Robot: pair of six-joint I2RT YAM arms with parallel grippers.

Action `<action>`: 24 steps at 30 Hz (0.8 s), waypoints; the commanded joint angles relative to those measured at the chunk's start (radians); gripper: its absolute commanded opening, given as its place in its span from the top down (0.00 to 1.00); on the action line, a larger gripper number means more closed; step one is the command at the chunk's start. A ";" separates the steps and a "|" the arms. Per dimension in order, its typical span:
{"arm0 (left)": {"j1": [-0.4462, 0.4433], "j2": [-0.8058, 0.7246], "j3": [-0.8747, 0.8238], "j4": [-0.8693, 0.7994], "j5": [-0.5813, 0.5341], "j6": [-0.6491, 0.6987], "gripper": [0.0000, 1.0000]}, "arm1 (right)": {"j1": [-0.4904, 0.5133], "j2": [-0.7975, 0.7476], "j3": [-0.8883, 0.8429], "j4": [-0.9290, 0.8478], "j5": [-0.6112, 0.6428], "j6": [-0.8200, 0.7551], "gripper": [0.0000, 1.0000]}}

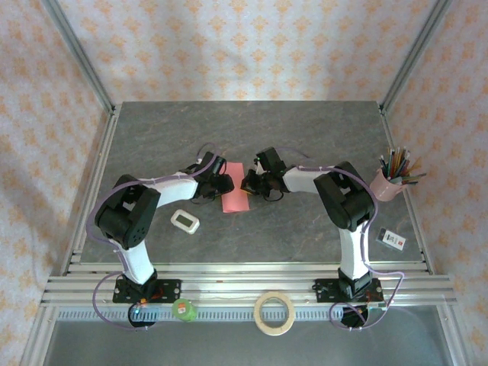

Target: Fold a paper plane with a square sheet of paper (pick it up from the middle)

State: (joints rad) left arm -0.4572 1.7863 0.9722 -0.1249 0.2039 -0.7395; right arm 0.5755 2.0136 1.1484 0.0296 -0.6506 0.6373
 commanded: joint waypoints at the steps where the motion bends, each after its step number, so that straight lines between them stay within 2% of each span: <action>1: 0.006 0.007 -0.041 -0.031 0.035 -0.003 0.50 | 0.003 0.034 0.005 -0.053 0.048 -0.003 0.97; 3: 0.007 0.007 -0.043 -0.016 0.047 -0.010 0.50 | 0.003 0.029 0.006 -0.042 0.033 0.003 0.97; 9: 0.008 0.045 -0.039 -0.051 -0.021 -0.012 0.54 | 0.000 -0.035 0.012 0.039 0.003 0.048 0.96; 15: 0.007 0.074 -0.048 -0.049 -0.053 -0.024 0.57 | -0.016 -0.119 -0.023 0.118 0.038 0.082 0.89; 24: 0.008 0.097 -0.045 -0.041 -0.063 -0.022 0.58 | -0.035 -0.143 -0.087 0.154 0.066 0.102 0.89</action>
State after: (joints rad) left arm -0.4564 1.8015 0.9638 -0.1001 0.1787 -0.7555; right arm 0.5404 1.8805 1.0821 0.1654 -0.6109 0.7269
